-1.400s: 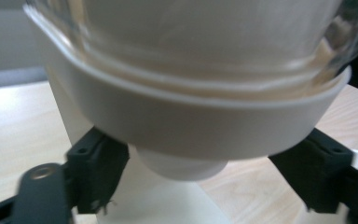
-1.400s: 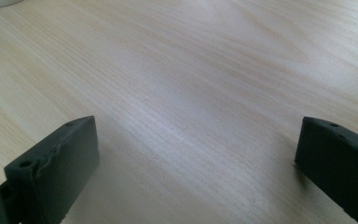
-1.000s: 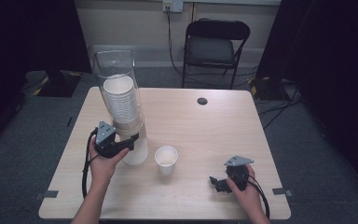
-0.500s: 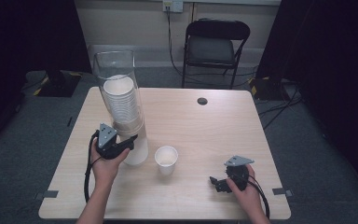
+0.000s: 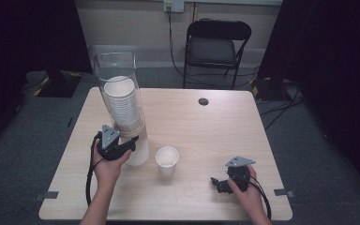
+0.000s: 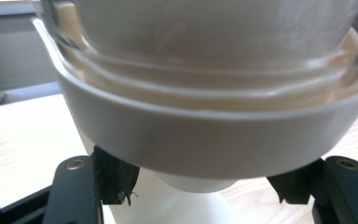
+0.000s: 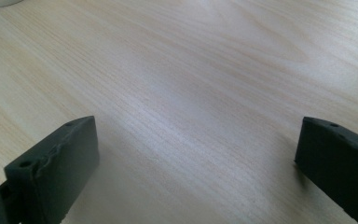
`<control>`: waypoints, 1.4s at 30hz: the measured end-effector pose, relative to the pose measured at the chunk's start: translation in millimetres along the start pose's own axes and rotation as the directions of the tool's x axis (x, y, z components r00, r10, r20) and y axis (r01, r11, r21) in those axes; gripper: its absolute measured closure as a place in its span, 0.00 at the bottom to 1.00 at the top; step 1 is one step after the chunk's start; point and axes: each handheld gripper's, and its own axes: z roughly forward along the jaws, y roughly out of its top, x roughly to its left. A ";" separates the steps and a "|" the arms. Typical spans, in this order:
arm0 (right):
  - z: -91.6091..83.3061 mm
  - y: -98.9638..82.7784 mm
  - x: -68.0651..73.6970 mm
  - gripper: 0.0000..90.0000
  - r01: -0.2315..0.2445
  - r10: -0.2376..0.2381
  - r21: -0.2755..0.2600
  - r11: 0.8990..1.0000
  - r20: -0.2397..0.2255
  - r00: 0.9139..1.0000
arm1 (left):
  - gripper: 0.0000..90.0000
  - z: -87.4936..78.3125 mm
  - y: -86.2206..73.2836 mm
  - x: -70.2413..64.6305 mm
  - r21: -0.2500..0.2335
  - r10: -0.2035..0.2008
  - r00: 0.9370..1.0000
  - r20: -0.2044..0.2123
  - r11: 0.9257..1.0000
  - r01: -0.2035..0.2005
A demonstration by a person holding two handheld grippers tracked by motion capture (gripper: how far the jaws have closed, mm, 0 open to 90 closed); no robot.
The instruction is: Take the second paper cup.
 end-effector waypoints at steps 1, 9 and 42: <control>0.0 0.0 0.1 0.00 -0.001 0.001 0.000 1.000 0.001 1.000 | 0.39 0.8 -0.8 -1.1 0.015 0.016 1.000 -0.011 1.000 -0.016; 0.0 0.0 0.0 0.00 0.000 0.000 0.000 1.000 0.000 1.000 | 0.39 0.7 -0.9 -2.5 0.022 0.024 1.000 -0.016 0.999 -0.024; 0.6 0.9 -0.4 0.00 0.001 -0.001 0.002 1.000 0.001 1.000 | 0.40 -18.4 -69.7 -9.7 0.310 0.079 0.992 0.103 0.945 -0.107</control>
